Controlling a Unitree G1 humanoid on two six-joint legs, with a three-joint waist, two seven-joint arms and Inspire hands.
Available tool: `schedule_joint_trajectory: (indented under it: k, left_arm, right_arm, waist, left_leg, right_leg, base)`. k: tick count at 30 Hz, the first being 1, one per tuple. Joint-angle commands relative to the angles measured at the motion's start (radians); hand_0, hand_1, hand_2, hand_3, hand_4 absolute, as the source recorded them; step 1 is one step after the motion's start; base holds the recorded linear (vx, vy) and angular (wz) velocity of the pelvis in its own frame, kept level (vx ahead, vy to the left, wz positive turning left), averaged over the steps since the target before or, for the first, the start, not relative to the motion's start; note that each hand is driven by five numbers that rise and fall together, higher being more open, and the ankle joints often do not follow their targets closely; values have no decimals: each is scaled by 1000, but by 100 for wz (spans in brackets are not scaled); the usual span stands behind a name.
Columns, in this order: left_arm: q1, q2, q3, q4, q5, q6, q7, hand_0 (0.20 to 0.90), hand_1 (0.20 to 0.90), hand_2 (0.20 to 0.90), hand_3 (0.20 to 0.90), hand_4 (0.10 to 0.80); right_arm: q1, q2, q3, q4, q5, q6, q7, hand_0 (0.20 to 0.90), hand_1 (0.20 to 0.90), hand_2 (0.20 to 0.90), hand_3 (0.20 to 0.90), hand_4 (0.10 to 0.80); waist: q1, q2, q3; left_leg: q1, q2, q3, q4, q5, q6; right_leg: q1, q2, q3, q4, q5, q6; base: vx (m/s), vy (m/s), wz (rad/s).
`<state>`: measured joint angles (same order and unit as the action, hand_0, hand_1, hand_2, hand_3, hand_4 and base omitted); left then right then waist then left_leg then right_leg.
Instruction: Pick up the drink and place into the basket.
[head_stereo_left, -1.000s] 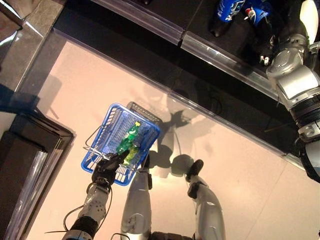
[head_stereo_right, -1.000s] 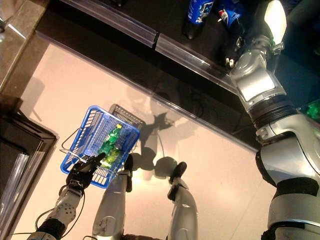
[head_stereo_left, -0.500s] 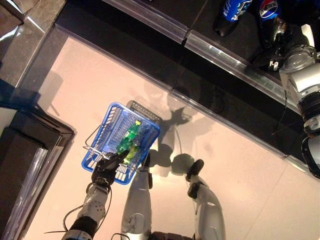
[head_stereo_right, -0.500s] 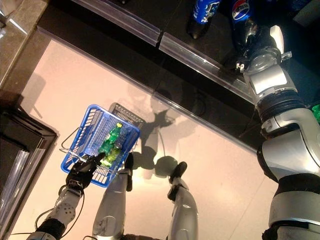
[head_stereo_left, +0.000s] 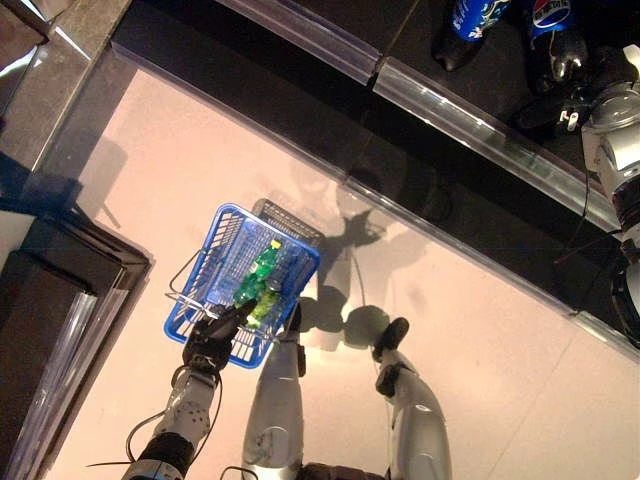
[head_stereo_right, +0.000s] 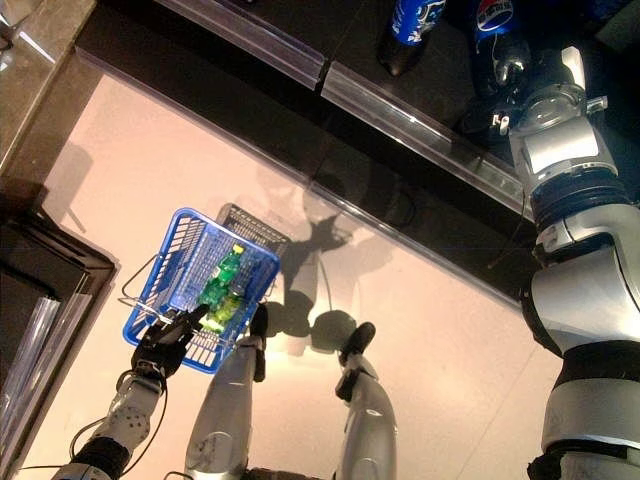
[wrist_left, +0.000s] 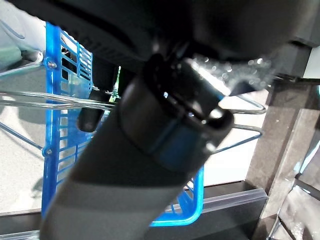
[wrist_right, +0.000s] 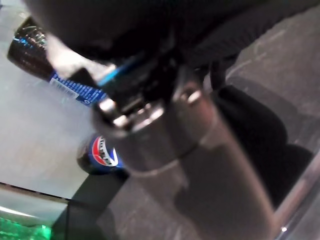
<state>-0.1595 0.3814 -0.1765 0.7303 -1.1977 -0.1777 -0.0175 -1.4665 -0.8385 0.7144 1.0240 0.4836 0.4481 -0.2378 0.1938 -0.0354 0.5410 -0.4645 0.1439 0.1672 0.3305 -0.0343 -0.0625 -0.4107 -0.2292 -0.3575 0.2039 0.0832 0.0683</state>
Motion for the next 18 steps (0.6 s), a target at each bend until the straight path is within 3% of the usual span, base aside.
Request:
schedule_joint_trajectory:
  k: [1, 9, 18]
  left_arm:
    - [145, 128, -18, -84, 4, -63, -64, 300, 300, 300, 200, 100]
    - [155, 145, 8, -86, 21, -53, -65, 300, 300, 300, 200, 100]
    - [157, 107, 56, -23, 91, -6, -54, 300, 300, 300, 200, 100]
  right_arm:
    - [-109, -125, 87, 2, -6, -41, -34, 900, 900, 900, 900, 800]
    - [-103, -158, 81, -31, -1, -30, -24, 900, 900, 900, 900, 800]
    - [-7, -171, -8, -170, 52, -55, -45, 900, 900, 900, 900, 800]
  waist:
    - [53, 25, -21]
    - [50, 16, -21]
    - [34, 22, -21]
  left_leg:
    - [7, -54, -40, -70, 9, 17]
    - [55, -44, -27, -83, 8, 17]
    - [253, -41, -2, -123, 8, -4]
  right_leg:
    - [-15, -28, -18, 81, -48, 82]
    - [23, -34, -22, 88, -53, 88]
    - [208, -25, -30, 38, -76, 76]
  base:
    - [0, 0, 0]
    - [-10, -37, 2]
    - [-2, -53, -6]
